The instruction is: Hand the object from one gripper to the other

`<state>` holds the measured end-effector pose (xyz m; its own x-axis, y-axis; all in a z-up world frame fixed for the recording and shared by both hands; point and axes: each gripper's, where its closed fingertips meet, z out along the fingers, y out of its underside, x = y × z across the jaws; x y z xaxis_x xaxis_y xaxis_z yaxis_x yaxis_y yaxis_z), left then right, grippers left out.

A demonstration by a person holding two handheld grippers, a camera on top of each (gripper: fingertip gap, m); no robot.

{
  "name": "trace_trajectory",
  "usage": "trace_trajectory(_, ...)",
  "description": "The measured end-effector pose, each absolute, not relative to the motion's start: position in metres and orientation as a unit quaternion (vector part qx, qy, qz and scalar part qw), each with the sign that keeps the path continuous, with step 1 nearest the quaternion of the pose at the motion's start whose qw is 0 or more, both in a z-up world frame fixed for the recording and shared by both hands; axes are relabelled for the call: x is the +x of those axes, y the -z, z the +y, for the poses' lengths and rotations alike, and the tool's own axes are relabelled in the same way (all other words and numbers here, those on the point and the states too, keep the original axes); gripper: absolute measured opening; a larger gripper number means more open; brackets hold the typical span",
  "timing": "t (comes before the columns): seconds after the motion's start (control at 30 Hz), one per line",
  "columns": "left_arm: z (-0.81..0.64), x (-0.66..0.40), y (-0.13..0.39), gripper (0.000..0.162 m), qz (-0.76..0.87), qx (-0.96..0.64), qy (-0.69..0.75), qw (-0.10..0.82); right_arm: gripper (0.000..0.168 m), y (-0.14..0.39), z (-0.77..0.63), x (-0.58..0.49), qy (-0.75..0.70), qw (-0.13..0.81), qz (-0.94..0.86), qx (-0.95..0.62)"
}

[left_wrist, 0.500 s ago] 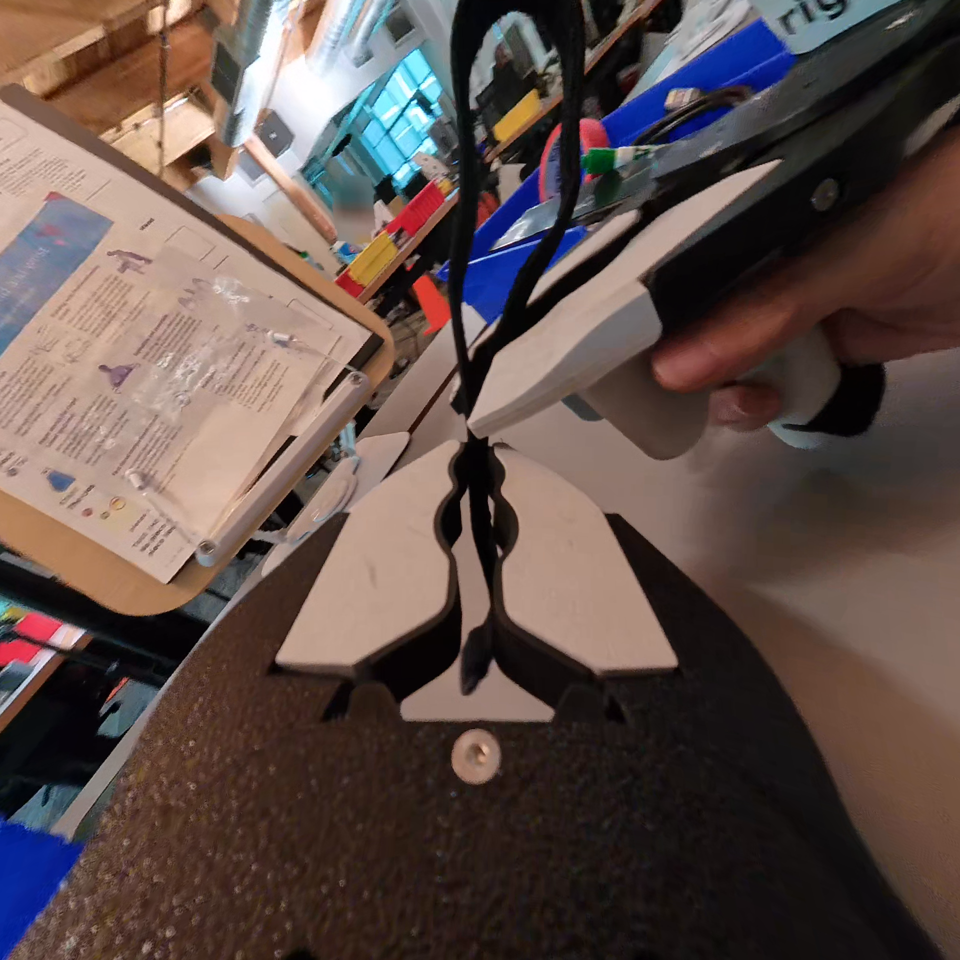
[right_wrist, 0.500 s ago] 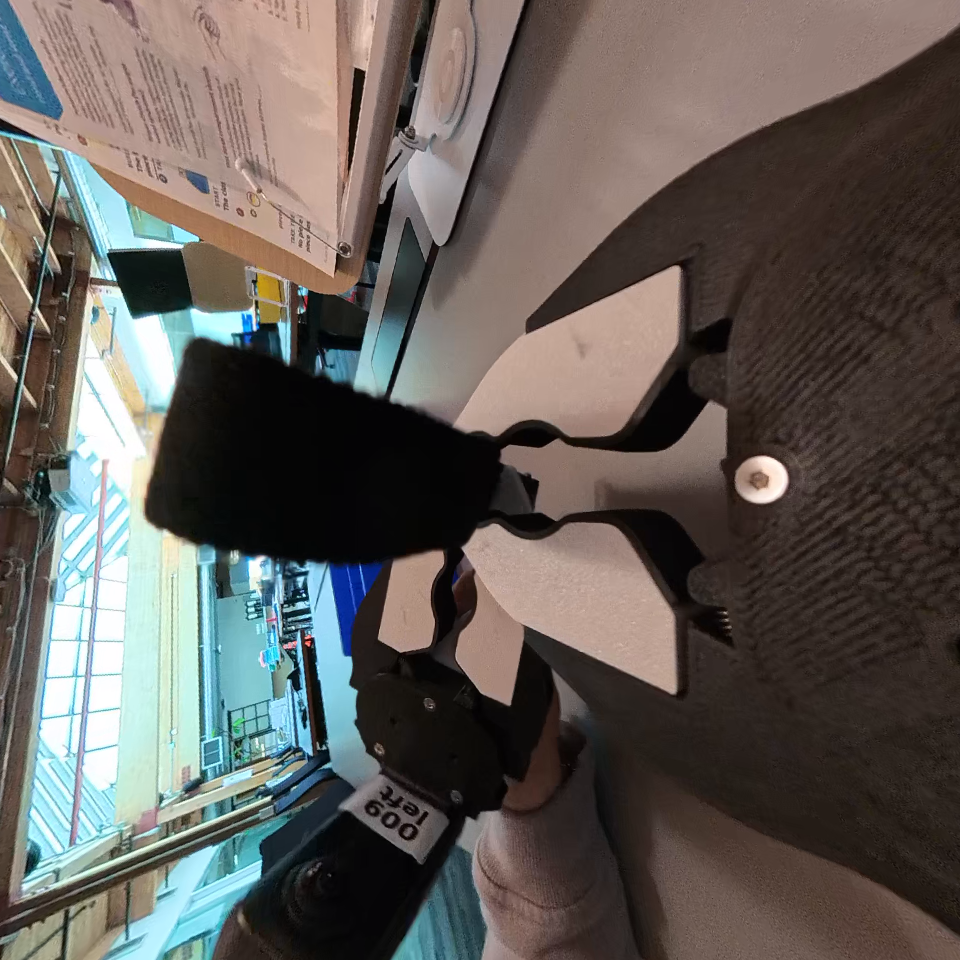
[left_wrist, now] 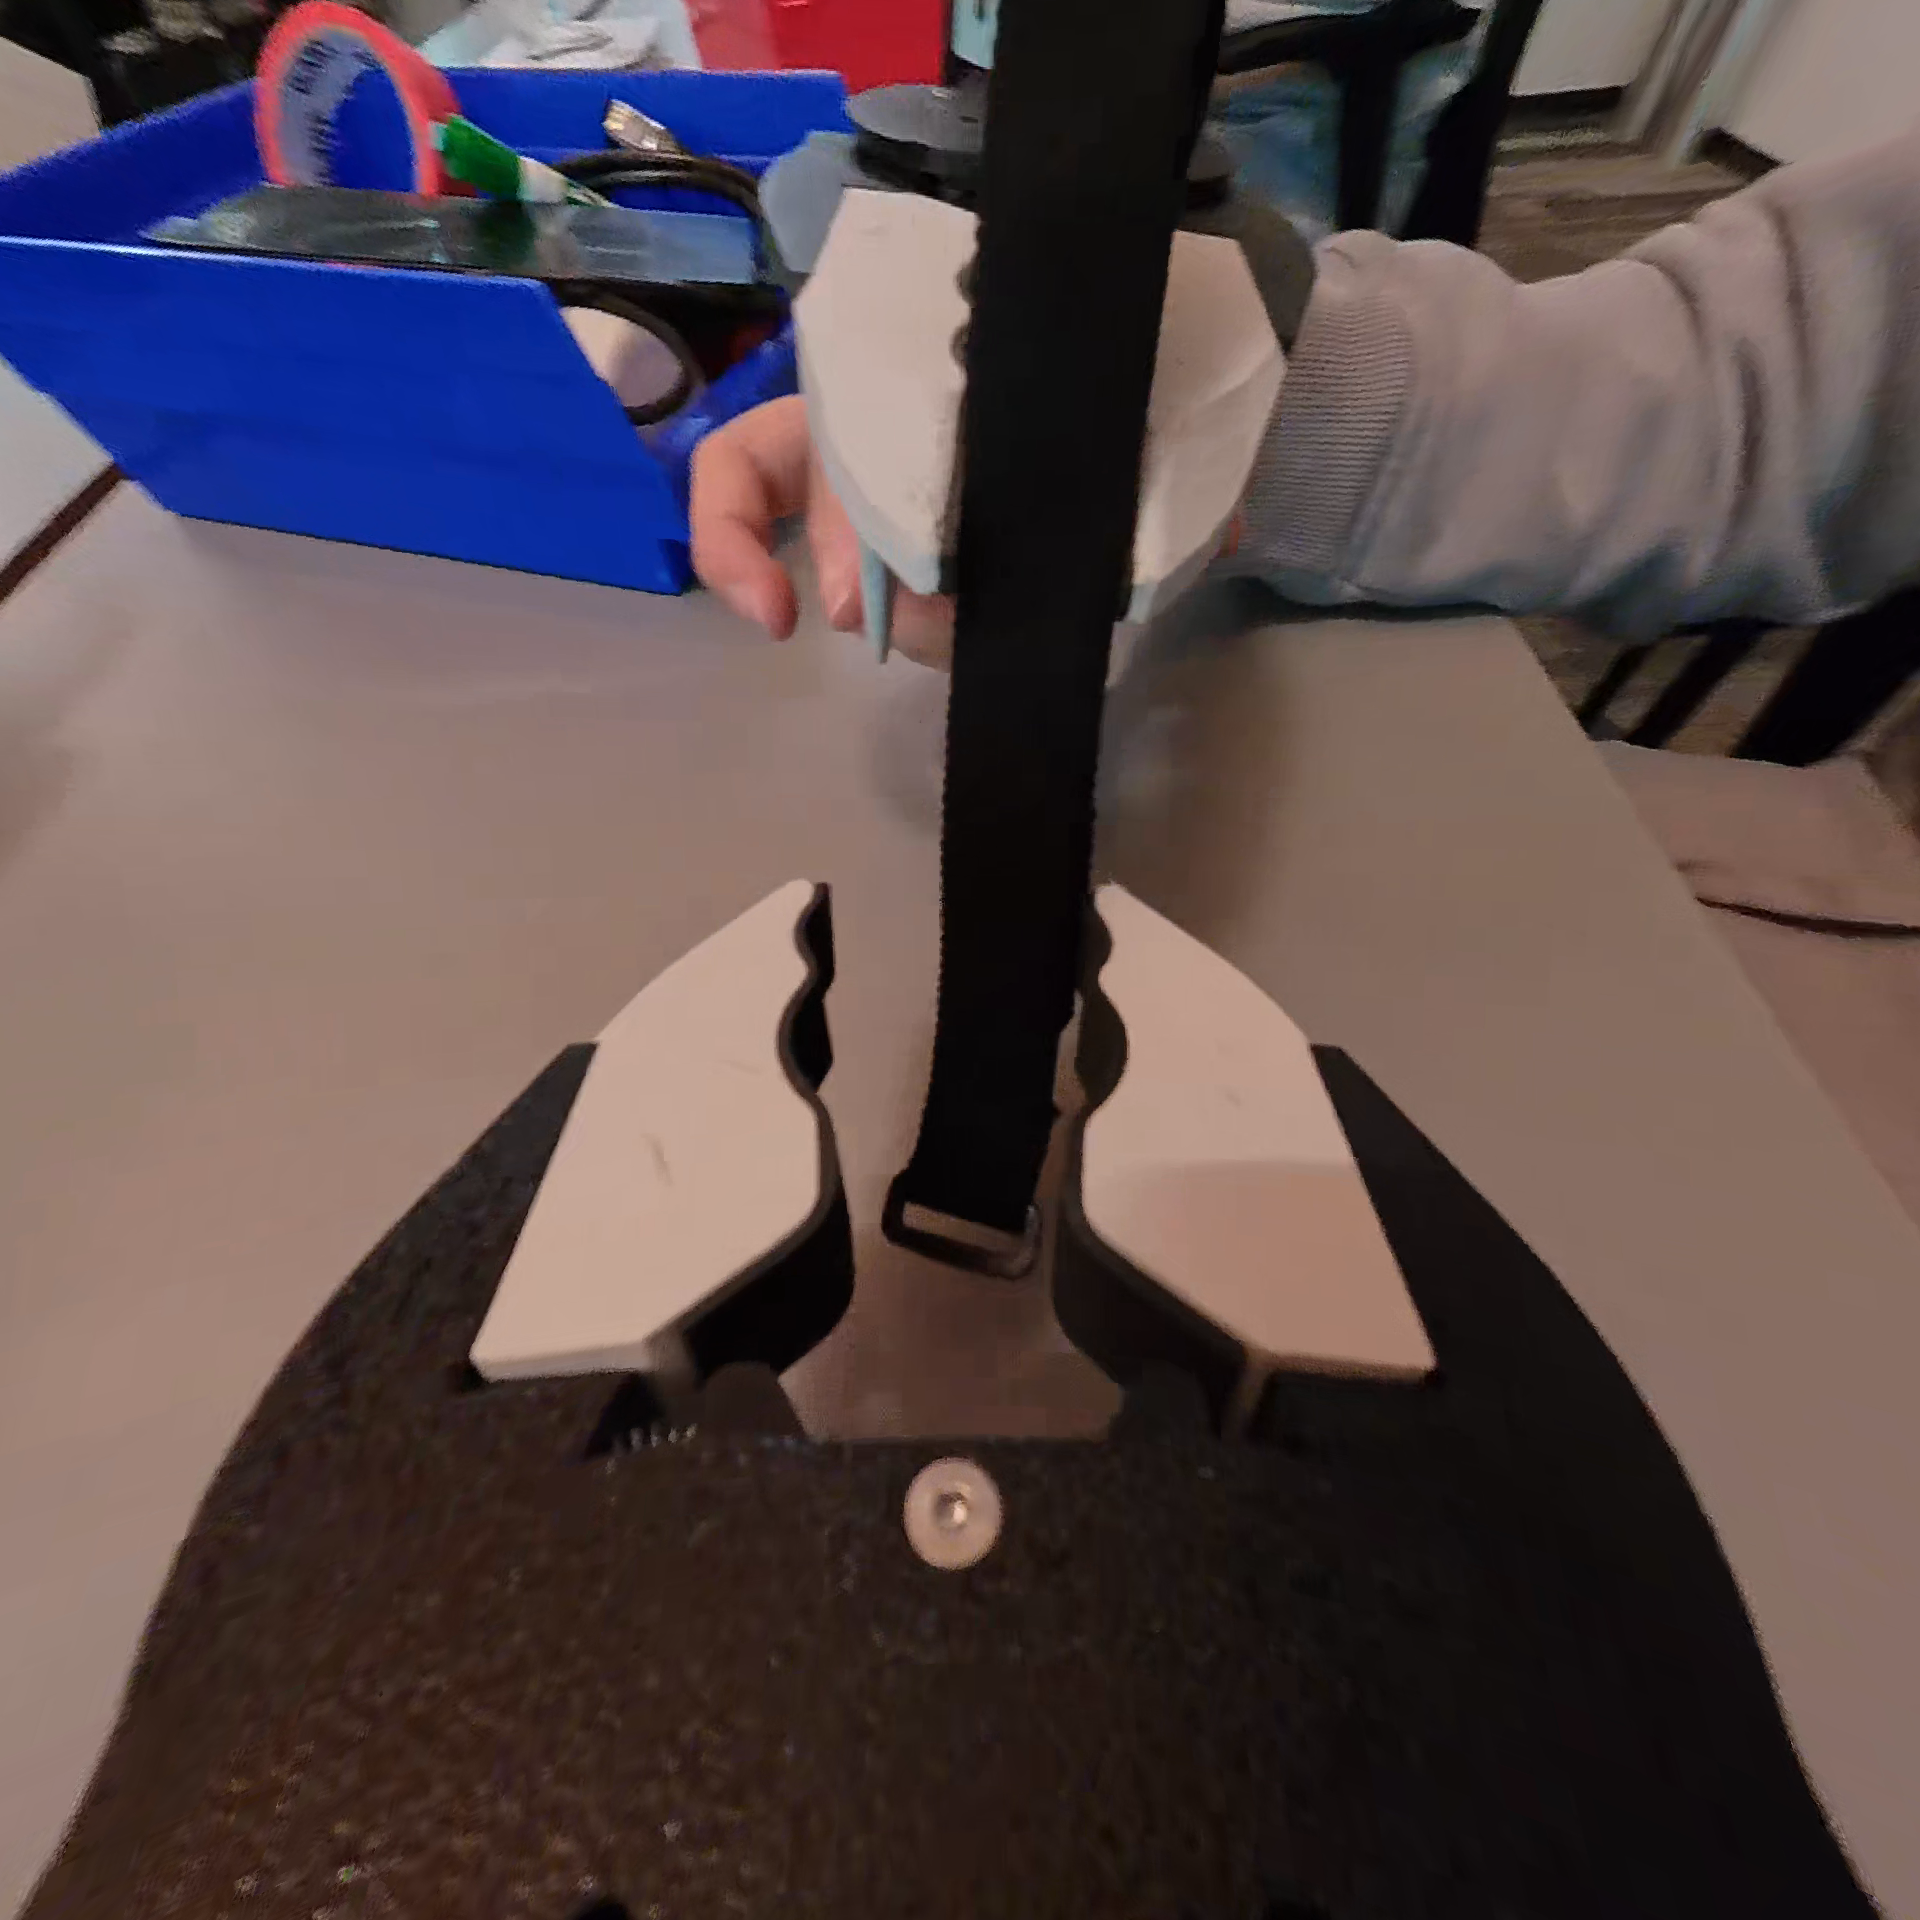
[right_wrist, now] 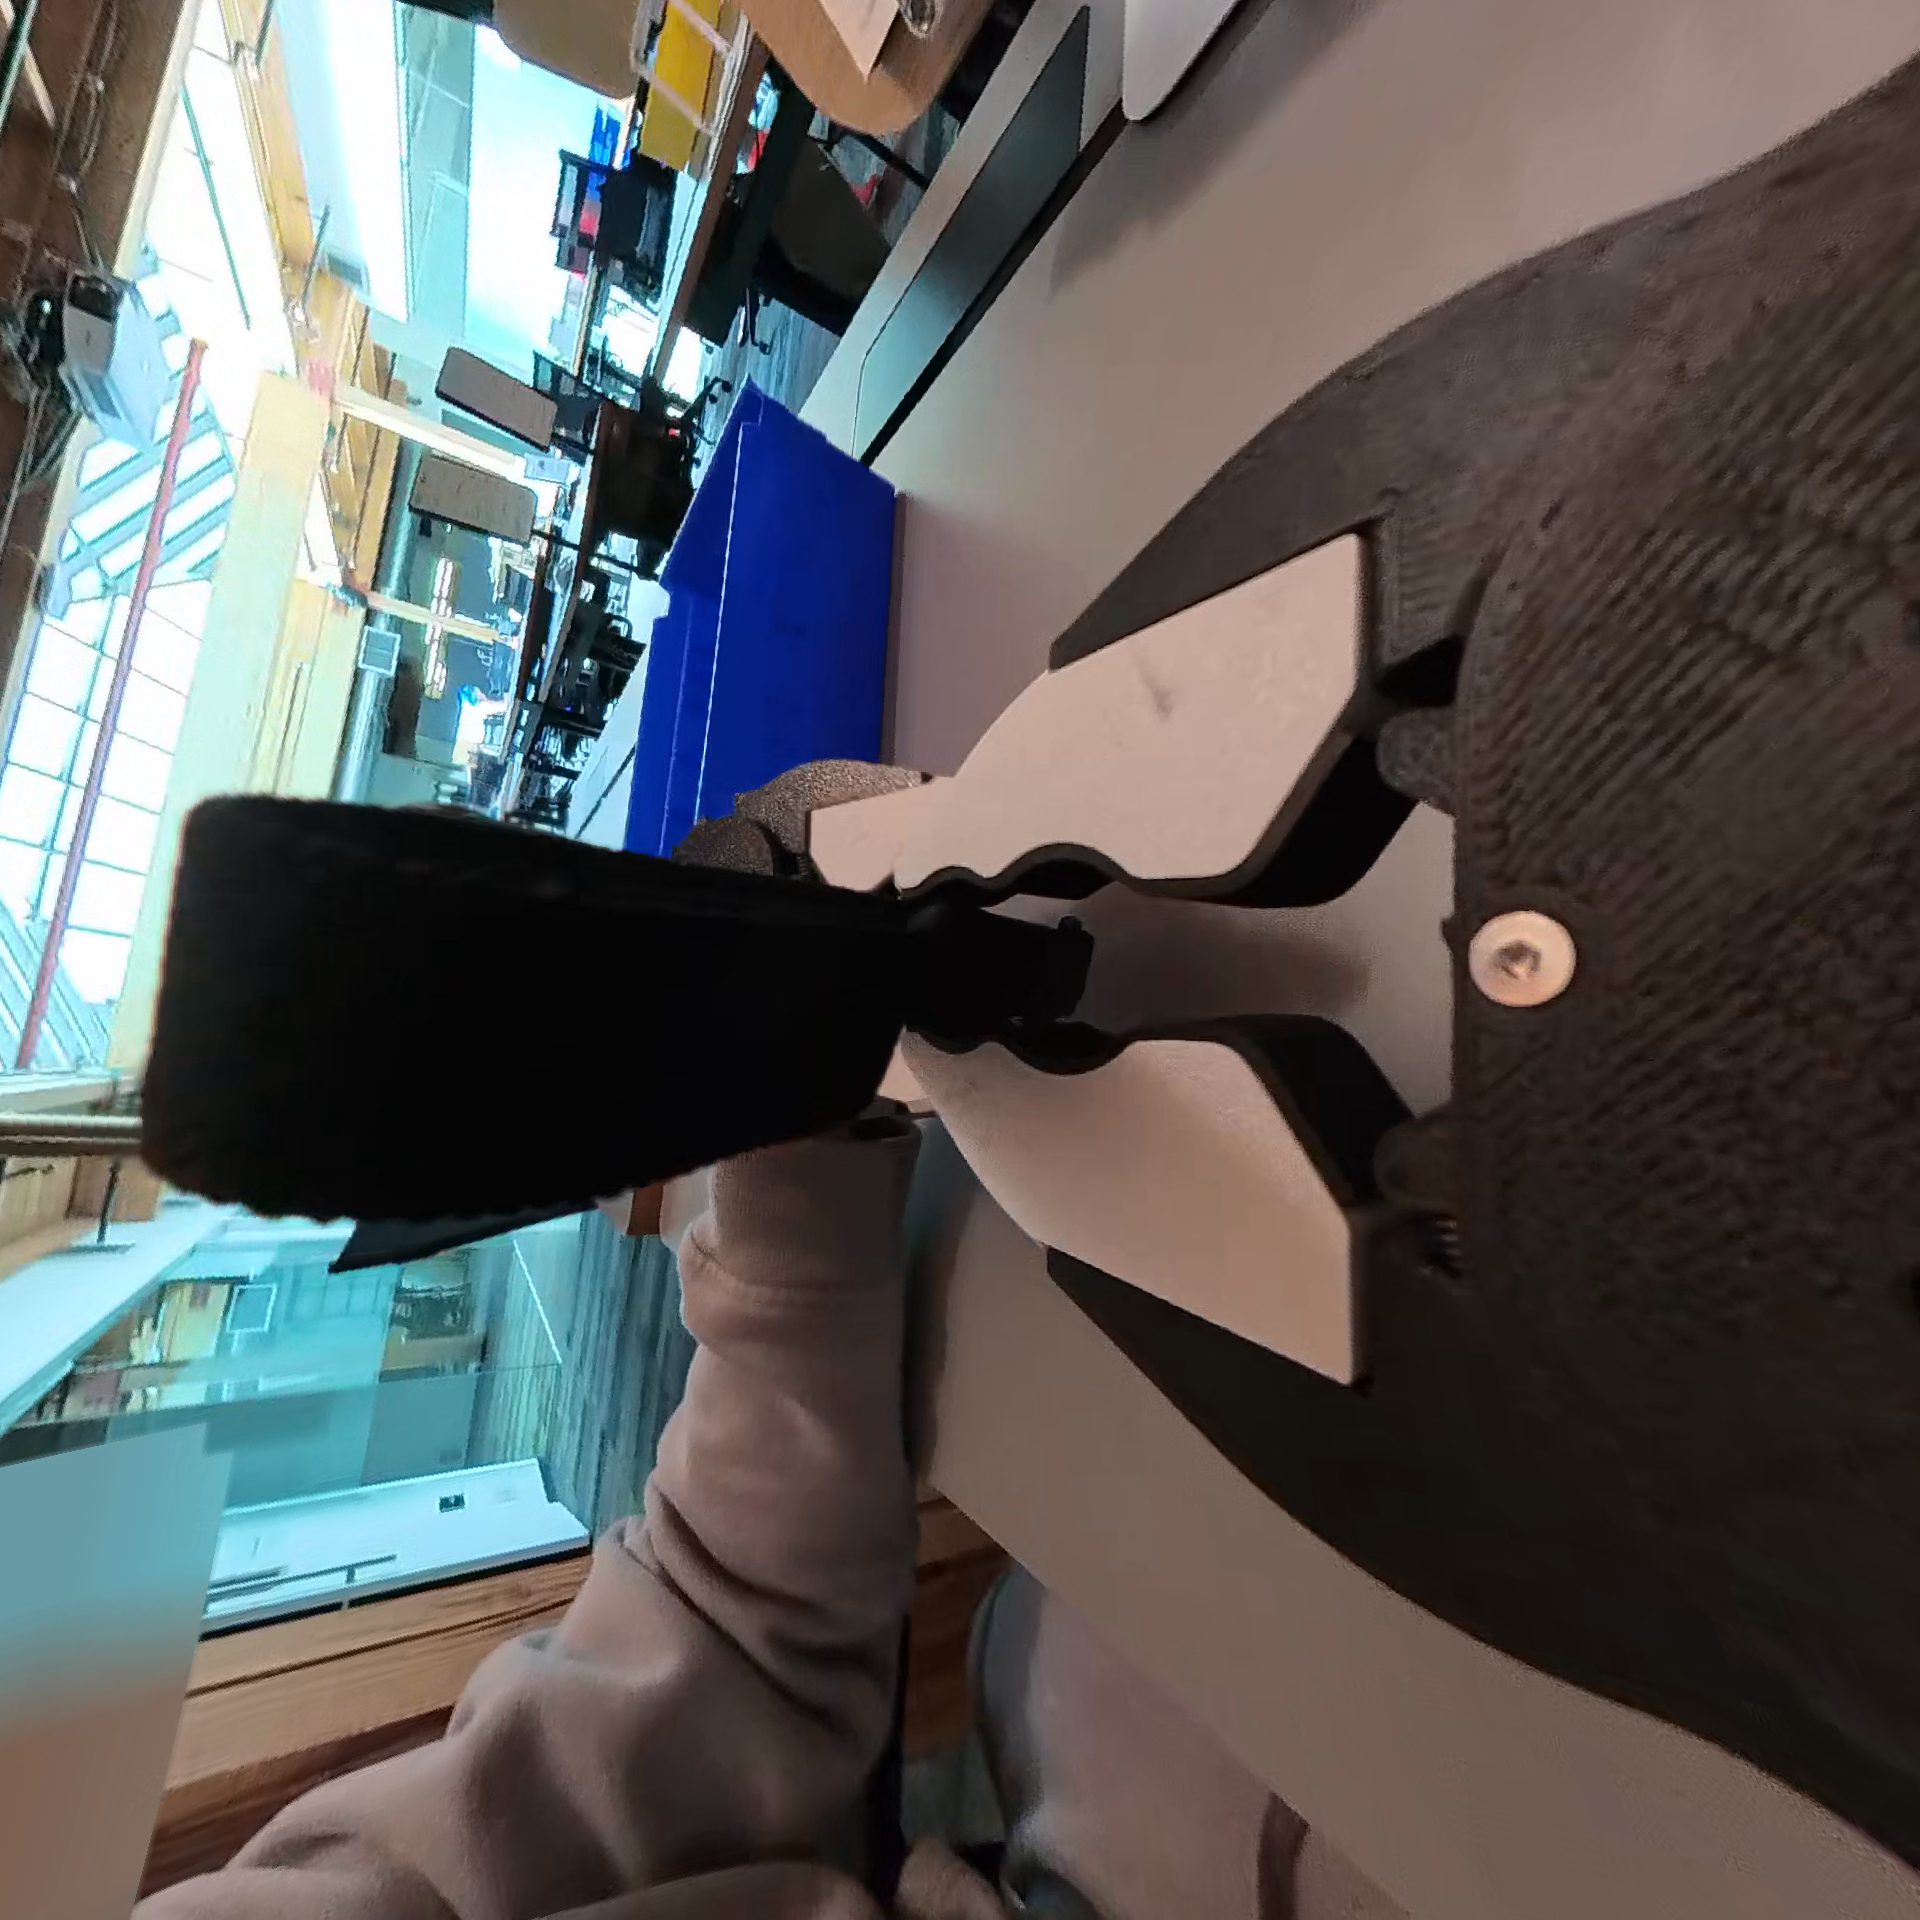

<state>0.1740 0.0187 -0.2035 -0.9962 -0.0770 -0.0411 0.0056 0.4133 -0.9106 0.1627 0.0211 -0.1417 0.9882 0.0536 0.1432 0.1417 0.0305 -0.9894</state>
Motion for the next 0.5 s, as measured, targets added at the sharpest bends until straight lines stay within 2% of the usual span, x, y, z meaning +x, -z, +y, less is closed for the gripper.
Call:
trace_trajectory(0.07,0.017,0.166,0.207,0.024,0.844,-0.002,0.536,0.018,0.020,0.144,0.021,0.163,0.037,0.708,-0.073,-0.701)
trace_trajectory(0.17,0.014,0.169,0.207,0.023,0.840,-0.012,0.542,0.017,0.020,0.144,0.019,0.169,0.045,0.710,-0.060,-0.700)
trace_trajectory(0.23,0.014,0.184,0.206,0.022,0.836,-0.041,0.545,0.053,0.023,0.143,0.018,0.183,0.065,0.716,-0.016,-0.695)
trace_trajectory(0.33,0.022,0.222,0.195,0.020,0.810,-0.112,0.549,0.173,0.049,0.147,0.017,0.207,0.058,0.723,0.079,-0.684)
trace_trajectory(0.4,0.031,0.243,0.187,0.019,0.790,-0.141,0.527,0.281,0.059,0.153,0.020,0.219,0.025,0.720,0.145,-0.678)
trace_trajectory(0.5,0.036,0.254,0.176,0.019,0.766,-0.136,0.477,0.409,0.059,0.158,0.024,0.227,-0.026,0.726,0.208,-0.655)
